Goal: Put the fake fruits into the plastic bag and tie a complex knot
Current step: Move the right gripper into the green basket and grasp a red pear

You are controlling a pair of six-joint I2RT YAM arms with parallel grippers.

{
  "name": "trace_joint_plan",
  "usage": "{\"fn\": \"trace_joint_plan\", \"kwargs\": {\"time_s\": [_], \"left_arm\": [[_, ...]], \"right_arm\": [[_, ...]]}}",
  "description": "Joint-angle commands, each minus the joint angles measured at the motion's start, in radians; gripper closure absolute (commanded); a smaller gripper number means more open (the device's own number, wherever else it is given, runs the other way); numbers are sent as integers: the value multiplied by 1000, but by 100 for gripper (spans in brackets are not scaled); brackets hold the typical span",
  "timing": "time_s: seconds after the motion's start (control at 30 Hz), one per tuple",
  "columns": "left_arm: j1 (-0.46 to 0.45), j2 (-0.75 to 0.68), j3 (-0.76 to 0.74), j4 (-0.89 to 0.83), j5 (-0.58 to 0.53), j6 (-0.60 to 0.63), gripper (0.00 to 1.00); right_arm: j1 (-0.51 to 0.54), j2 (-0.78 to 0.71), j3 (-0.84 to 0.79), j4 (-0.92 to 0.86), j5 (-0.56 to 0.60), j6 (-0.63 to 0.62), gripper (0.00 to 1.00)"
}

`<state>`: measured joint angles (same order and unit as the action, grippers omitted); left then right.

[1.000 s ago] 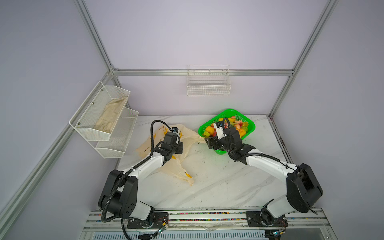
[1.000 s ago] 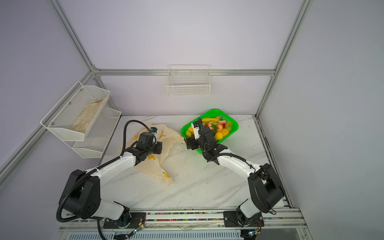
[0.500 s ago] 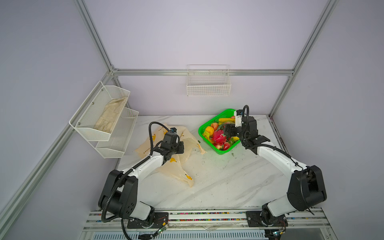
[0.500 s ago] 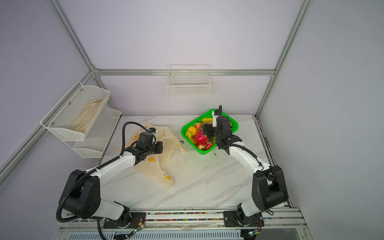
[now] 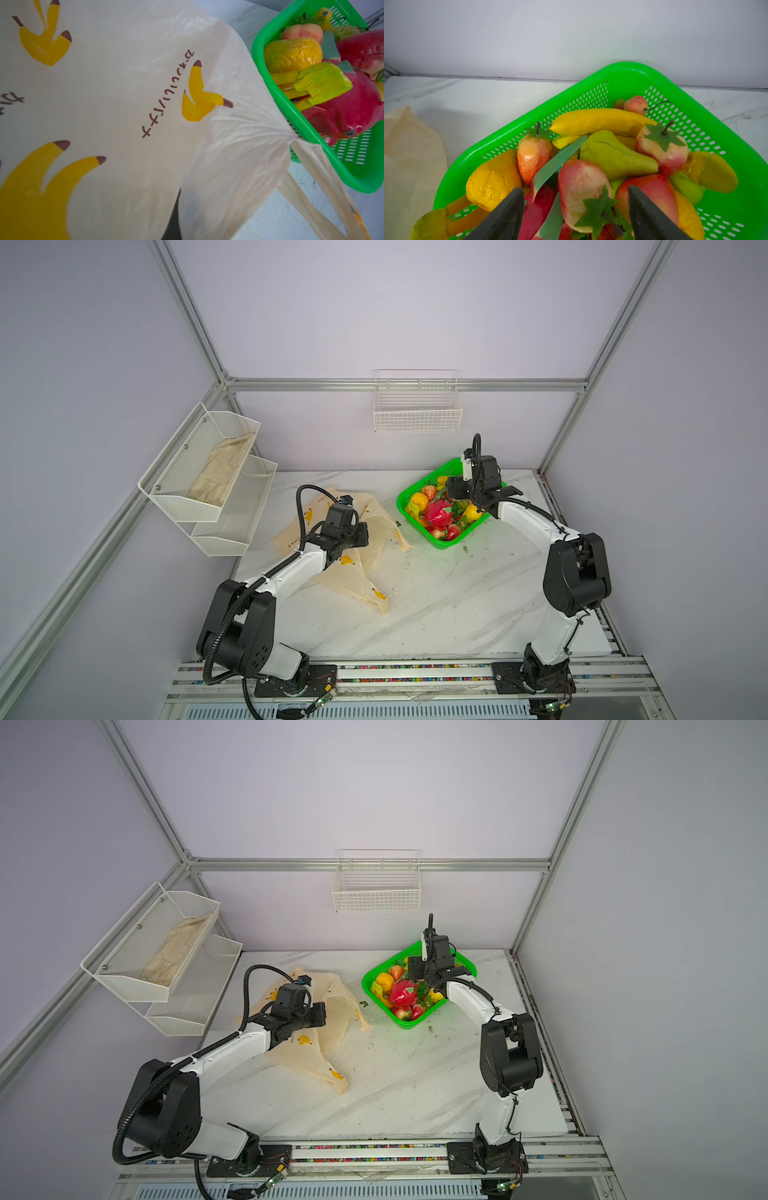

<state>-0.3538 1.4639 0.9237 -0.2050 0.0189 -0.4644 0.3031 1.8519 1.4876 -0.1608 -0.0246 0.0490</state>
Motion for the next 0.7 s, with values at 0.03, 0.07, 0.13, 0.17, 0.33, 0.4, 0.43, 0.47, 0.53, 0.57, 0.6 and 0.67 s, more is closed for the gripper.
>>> {"fn": "trace_joint_plan", "kwargs": {"time_s": [0.03,0.07,0.13,0.17,0.33,0.4,0.43,0.47,0.53,0.57,0.6,0.67], "left_arm": [[5,-39,85,21,15,-7,100],[6,-38,87,18,19,-5,100],[6,-36,90,14,21,-2,100],[6,-37,90,14,19,-1,100],[6,-27,96,11,10,7,100],[6,-21,99,12,13,11,100],[6,-15,103,11,16,13,100],[6,-11,105,10,17,13,100],[5,-4,107,8,21,15,100],[6,-1,107,8,21,15,100],[6,2,107,8,21,15,100],[6,3,107,8,19,16,100]], "right_arm": [[-3,56,71,-60,13,-59,20],[-4,69,83,-61,12,-66,21],[-2,101,112,-82,5,-80,21],[-2,116,126,-95,4,-85,21],[-2,167,176,-175,11,-123,24],[-3,160,171,-188,7,-131,26],[-3,155,165,-193,8,-135,27],[-3,149,159,-195,6,-138,28],[-3,144,148,-195,6,-142,31],[-3,144,146,-195,6,-141,33],[-3,145,145,-195,6,-142,35],[-3,148,151,-194,7,-143,40]]}}
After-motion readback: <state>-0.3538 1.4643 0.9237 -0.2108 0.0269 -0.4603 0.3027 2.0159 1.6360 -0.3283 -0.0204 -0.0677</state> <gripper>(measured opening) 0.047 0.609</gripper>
